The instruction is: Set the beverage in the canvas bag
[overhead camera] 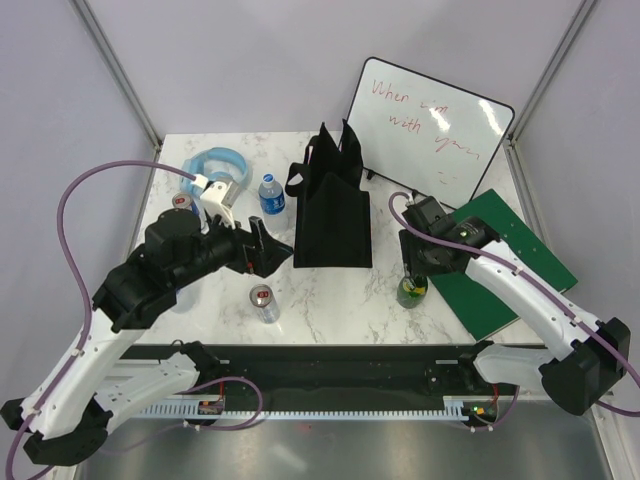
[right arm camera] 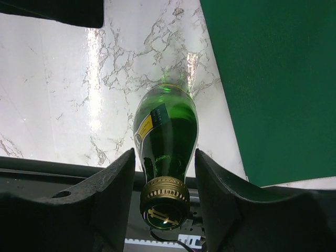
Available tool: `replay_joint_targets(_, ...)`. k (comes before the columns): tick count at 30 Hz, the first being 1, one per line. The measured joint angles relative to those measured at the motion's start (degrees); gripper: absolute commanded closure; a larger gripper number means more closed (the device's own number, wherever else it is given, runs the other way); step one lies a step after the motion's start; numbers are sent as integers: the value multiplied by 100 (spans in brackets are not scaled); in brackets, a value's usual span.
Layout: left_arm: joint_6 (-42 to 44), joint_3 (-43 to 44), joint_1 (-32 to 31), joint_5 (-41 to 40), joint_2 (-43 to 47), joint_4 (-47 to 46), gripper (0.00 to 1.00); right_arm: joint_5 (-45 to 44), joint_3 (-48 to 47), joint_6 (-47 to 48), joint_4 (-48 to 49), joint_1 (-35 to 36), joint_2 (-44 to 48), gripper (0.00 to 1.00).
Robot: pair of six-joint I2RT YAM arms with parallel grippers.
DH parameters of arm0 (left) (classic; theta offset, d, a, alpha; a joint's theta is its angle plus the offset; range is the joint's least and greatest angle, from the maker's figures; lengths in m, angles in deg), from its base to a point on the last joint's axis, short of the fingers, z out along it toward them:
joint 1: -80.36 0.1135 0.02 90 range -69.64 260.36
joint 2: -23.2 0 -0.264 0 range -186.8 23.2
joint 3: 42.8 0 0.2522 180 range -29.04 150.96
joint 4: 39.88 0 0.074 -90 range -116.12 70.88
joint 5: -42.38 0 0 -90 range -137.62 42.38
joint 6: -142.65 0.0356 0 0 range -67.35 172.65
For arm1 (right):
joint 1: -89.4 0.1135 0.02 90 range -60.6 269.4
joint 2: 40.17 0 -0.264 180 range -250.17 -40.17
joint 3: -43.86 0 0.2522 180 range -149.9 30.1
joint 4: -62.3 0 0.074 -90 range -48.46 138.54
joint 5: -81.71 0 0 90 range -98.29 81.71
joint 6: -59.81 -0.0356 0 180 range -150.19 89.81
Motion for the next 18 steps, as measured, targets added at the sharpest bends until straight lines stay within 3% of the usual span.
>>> replay_joint_targets(13, -55, 2, 0, 4, -168, -120, 0, 74, 83, 61, 4, -15, 0, 53)
replay_joint_targets(17, -92, 2, 0, 4, -168, -190, 0, 55, 83, 76, 0, -22, 7, 75)
replay_joint_targets(18, -94, 2, 0, 2, -168, -208, 0, 42, 81, 96, -2, -22, 17, 89)
